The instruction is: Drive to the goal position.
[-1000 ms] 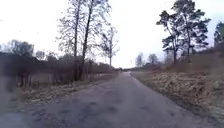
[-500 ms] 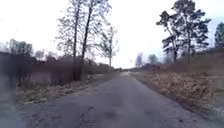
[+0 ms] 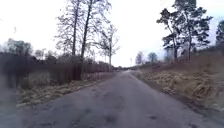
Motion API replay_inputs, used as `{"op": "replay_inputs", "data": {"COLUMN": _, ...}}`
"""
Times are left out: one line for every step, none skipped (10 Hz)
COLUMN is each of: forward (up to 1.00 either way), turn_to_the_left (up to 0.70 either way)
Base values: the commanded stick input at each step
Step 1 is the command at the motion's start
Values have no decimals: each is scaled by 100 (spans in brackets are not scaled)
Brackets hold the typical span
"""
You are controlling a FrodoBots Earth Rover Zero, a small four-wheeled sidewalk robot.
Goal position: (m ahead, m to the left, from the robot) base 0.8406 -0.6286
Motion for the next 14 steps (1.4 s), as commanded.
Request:
{"op": "replay_inputs", "data": {"forward": 50, "turn_to_the_left": 1}}
{"op": "replay_inputs", "data": {"forward": 50, "turn_to_the_left": 1}}
{"op": "replay_inputs", "data": {"forward": 50, "turn_to_the_left": 1}}
{"op": "replay_inputs", "data": {"forward": 50, "turn_to_the_left": 1}}
{"op": "replay_inputs", "data": {"forward": 50, "turn_to_the_left": 1}}
{"op": "replay_inputs", "data": {"forward": 50, "turn_to_the_left": 1}}
{"op": "replay_inputs", "data": {"forward": 50, "turn_to_the_left": 1}}
{"op": "replay_inputs", "data": {"forward": 50, "turn_to_the_left": 1}}
{"op": "replay_inputs", "data": {"forward": 50, "turn_to_the_left": 1}}
{"op": "replay_inputs", "data": {"forward": 50, "turn_to_the_left": 1}}
{"op": "replay_inputs", "data": {"forward": 50, "turn_to_the_left": 1}}
{"op": "replay_inputs", "data": {"forward": 50, "turn_to_the_left": 1}}
{"op": "replay_inputs", "data": {"forward": 50, "turn_to_the_left": 1}}
{"op": "replay_inputs", "data": {"forward": 50, "turn_to_the_left": 1}}
